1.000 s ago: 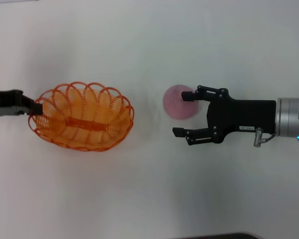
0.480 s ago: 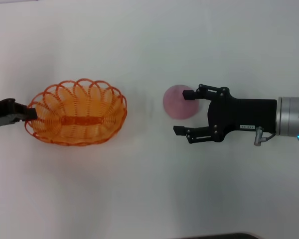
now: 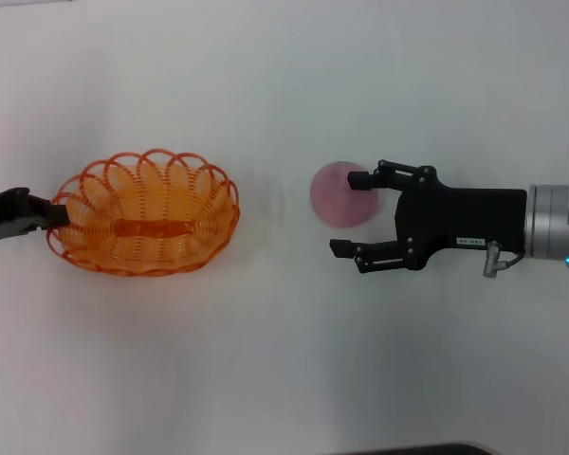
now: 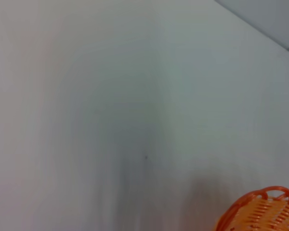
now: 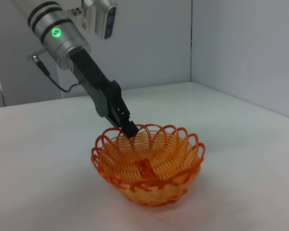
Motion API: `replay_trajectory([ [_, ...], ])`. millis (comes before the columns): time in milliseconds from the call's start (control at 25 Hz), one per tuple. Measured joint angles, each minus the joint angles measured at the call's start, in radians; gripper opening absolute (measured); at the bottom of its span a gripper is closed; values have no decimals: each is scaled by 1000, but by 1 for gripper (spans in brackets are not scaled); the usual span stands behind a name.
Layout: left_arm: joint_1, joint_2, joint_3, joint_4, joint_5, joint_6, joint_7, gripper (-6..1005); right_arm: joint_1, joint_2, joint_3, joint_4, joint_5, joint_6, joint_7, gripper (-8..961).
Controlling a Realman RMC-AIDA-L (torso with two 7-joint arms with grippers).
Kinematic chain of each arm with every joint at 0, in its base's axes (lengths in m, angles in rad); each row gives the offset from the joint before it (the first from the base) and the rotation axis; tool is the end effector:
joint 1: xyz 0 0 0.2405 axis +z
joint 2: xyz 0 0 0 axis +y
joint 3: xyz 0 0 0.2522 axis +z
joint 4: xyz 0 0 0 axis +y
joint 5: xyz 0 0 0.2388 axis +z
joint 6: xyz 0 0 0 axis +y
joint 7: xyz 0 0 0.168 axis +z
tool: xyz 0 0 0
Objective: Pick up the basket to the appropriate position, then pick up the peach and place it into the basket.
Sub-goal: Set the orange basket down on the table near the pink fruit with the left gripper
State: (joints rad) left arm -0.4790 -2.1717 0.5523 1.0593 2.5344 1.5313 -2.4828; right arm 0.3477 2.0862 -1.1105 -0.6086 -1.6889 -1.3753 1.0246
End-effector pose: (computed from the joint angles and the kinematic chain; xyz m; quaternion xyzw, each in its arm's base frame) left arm -0.3249 0.3473 0.0235 -0.7247 -0.6595 -0.0941 0.1763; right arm 0.2910 0.3155 -0.0728 -0.9589 0.1120 0.2104 0.1537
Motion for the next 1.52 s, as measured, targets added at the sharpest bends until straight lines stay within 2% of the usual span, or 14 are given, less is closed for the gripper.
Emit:
replay_trajectory([
  [840,31,-4,118,-59,-82,-90,-8,58,6,3,0,12,0,2,0,945],
  [1520,39,-1,128,-76,-109,-103,-12,69,8,3,0,12,0,-2,0,946],
])
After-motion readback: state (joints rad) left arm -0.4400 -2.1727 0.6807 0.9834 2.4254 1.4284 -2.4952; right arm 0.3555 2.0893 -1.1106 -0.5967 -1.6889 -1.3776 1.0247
